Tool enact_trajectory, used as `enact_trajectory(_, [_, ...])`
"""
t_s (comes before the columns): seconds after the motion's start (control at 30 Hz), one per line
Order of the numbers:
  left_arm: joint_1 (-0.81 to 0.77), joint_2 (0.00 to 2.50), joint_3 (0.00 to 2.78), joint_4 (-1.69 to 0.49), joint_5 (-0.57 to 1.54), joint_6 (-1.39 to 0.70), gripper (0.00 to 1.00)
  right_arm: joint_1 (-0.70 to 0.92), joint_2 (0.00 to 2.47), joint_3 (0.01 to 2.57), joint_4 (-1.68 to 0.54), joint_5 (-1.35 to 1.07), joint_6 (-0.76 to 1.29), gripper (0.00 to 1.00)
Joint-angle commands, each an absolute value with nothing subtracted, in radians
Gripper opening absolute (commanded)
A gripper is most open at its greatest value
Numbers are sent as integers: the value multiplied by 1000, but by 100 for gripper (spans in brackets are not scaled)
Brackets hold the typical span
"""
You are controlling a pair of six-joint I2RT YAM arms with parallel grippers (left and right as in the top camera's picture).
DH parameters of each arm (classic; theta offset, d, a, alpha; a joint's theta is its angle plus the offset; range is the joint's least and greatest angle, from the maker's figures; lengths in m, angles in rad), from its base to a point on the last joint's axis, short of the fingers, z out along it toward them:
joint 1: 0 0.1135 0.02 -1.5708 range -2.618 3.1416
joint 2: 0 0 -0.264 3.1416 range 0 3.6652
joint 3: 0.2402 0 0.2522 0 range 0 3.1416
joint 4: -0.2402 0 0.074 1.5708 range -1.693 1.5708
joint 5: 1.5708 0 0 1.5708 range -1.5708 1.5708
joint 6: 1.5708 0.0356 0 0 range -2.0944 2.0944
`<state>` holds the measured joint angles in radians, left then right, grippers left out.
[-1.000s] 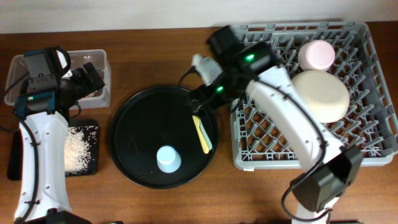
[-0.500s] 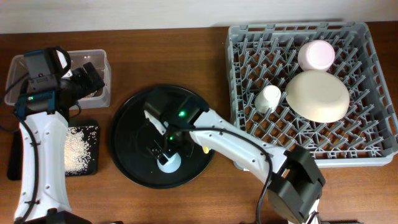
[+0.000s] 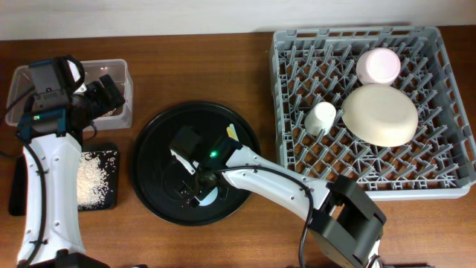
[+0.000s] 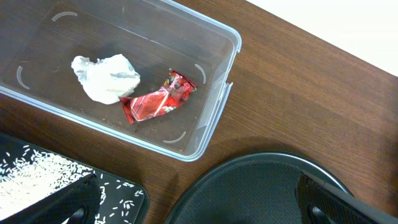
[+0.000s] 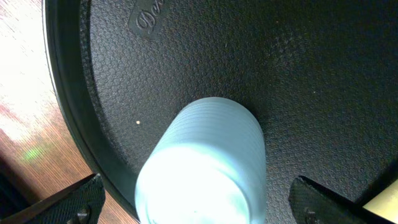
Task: Sort waste into correct bins and load items into the dishwasher rack
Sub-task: 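Grasp the light-blue cup on the tray with the right gripper, then carry the light-blue cup into the rack beside the white cup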
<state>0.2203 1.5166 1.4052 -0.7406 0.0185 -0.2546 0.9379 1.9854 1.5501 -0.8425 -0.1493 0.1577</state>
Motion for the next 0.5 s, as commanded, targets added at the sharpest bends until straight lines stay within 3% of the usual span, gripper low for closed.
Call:
enact_trajectory(0.0, [224,1512,1419,-739,19,-253,99,946,2014,1541,-839,-118,163,98])
enact_trajectory(0.23, [224,1512,1419,-738,19,-253,99,955,2051,1541,-821,-118,163,98])
enact_trajectory(0.37, [224,1512,1419,-739,19,-253,99,955,2051,1541,-828,-118,163,78])
enact_trajectory(0.47, [224,1512,1419,-739,19,-253,99,955,2051,1541,-830,-118,163,73])
